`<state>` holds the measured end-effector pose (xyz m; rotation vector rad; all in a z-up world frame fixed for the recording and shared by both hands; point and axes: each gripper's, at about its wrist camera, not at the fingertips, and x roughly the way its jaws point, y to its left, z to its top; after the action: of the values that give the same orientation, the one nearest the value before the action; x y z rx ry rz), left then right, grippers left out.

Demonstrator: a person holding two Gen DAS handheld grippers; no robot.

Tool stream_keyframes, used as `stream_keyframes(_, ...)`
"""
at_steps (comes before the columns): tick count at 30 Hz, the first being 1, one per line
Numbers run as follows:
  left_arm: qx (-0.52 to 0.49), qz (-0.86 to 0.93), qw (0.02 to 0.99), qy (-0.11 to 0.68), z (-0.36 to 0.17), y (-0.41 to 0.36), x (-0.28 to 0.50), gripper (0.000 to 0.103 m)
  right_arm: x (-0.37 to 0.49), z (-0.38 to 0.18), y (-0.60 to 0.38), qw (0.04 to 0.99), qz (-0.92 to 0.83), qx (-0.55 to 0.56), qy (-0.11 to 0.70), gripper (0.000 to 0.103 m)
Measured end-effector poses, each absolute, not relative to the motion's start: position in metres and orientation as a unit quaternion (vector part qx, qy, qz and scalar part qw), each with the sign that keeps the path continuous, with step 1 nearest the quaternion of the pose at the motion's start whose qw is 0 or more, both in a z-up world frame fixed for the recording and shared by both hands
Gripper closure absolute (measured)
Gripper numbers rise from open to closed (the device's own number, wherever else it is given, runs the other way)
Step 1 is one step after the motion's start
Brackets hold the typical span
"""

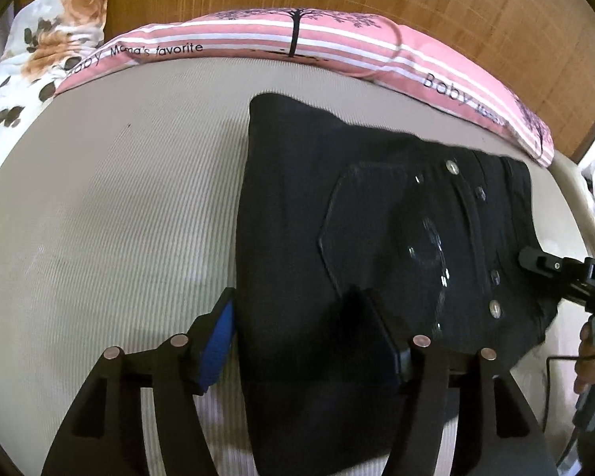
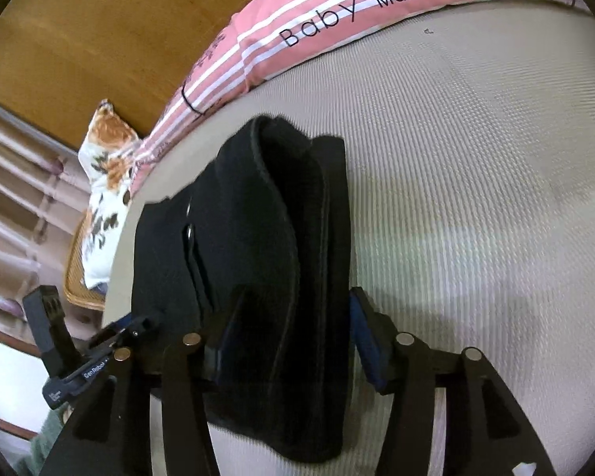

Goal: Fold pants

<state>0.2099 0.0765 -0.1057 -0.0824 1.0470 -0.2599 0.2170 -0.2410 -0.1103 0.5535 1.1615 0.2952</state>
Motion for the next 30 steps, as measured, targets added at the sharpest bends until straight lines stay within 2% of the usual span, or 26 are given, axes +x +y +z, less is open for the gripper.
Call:
stream_keyframes(2, -0.038, -0.12, 0.858, 0.498, -0.106, 0.078, 0.199, 0.036, 0.203, -0.104, -0.238, 0.801, 0.13, 0.234, 0.536, 0.049)
stream_keyframes(15, 0.012, -0.04, 0.883, 0.467, -0.074, 0.07, 0.125, 0.036, 0.142, -0.068, -0.219, 0.841, 0.096, 0.149, 0.512, 0.048)
stream_keyframes(25, 0.001, -0.022, 0.88, 0.474, -0.074, 0.065, 0.078, 0.034, 0.098, -0.041, -0.189, 0.87, 0.057, 0.091, 0.482, 0.021)
stream_keyframes(30, 0.008, -0.007, 0.888, 0.46, -0.067, 0.061, 0.059, 0.033, 0.08, -0.028, -0.172, 0.887, 0.041, 0.059, 0.456, 0.012)
